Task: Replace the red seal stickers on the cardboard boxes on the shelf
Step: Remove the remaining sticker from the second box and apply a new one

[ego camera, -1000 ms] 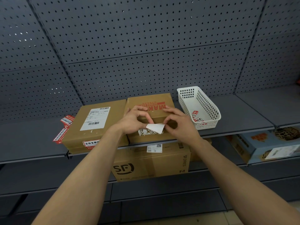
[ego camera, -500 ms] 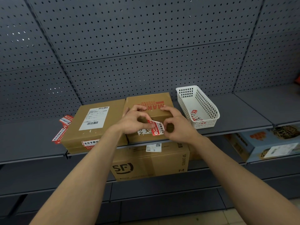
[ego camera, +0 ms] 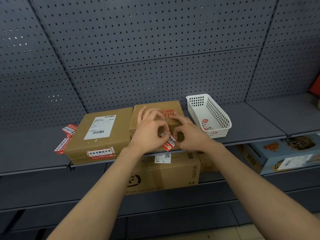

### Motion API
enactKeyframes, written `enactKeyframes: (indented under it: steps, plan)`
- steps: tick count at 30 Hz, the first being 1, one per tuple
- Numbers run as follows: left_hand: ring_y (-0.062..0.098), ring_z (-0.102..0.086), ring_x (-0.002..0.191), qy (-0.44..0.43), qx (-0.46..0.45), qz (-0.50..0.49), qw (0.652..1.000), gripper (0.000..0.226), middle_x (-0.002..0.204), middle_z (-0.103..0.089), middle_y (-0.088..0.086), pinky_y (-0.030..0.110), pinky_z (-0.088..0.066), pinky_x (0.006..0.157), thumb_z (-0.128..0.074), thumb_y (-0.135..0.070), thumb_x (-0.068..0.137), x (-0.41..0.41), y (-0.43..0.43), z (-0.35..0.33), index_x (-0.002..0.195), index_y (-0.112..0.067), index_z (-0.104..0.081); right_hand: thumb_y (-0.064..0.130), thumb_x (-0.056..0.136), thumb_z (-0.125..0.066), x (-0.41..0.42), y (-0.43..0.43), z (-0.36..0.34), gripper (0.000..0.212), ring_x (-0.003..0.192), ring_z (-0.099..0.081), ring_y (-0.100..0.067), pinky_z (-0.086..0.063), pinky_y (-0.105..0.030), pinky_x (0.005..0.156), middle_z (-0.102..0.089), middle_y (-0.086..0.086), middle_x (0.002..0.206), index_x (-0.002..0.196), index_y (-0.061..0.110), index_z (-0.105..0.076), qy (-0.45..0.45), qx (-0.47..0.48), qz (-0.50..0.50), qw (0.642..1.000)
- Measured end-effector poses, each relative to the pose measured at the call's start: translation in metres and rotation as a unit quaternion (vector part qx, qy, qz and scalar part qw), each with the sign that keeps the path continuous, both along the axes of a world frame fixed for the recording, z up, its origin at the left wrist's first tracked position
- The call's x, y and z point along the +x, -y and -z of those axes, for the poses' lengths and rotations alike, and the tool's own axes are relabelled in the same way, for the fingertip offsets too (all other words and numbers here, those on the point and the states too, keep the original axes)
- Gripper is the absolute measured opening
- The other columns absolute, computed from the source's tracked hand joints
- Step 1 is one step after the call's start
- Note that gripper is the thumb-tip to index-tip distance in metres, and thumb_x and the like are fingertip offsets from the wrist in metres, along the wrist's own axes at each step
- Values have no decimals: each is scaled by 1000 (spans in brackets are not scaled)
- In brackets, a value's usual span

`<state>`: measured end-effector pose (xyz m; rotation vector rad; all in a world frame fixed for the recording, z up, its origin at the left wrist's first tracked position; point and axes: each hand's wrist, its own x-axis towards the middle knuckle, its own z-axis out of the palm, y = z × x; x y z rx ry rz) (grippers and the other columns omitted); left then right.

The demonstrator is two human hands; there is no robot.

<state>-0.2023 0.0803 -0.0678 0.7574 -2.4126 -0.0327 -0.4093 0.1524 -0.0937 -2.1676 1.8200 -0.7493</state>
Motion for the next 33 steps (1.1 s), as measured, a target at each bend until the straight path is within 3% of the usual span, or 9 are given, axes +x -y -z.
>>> enactKeyframes:
  steps: [3, 11, 19, 25, 33]
  plan:
    - [17, -47, 136, 18, -5, -15, 1000, 15, 114, -58, -14, 51, -7, 132, -77, -50, 88, 7, 4, -1, 86, -36, -78, 30, 82, -87, 0, -2, -1, 19, 164, -8, -9, -13, -53, 133, -28, 3, 174, 77, 30, -69, 9, -4, 5, 1000]
    - [18, -45, 131, 0, 94, -59, 994, 18, 115, -58, -15, 54, -16, 126, -73, -63, 86, 38, 8, 7, 78, -47, -67, 33, 91, -82, 8, -6, -11, 12, 162, -18, -9, -11, -55, 133, -39, 9, 169, 82, 34, -73, 48, -68, 39, 996]
    - [16, -42, 131, -74, 164, -77, 981, 23, 119, -60, -17, 52, -19, 123, -80, -68, 76, 47, 4, 19, 83, -46, -79, 40, 90, -81, 15, -6, -9, 14, 164, -13, -8, -1, -55, 134, -37, 8, 170, 80, 34, -73, 19, -60, 38, 997]
    - [17, -41, 130, -86, 118, -107, 984, 37, 126, -58, -15, 45, -21, 120, -70, -78, 73, 54, 0, 28, 88, -48, -84, 41, 93, -79, 20, -8, -11, 16, 165, -2, -8, 4, -56, 133, -29, 5, 174, 82, 34, -71, -40, -43, 43, 997]
    - [22, -47, 140, -30, 39, -161, 986, 16, 137, -59, -3, 57, -22, 127, -87, -49, 84, 53, -5, 40, 82, -34, -81, 43, 93, -77, 33, -5, -13, 17, 165, 0, -9, 14, -56, 131, -33, 4, 172, 79, 34, -75, -114, -70, 94, 987]
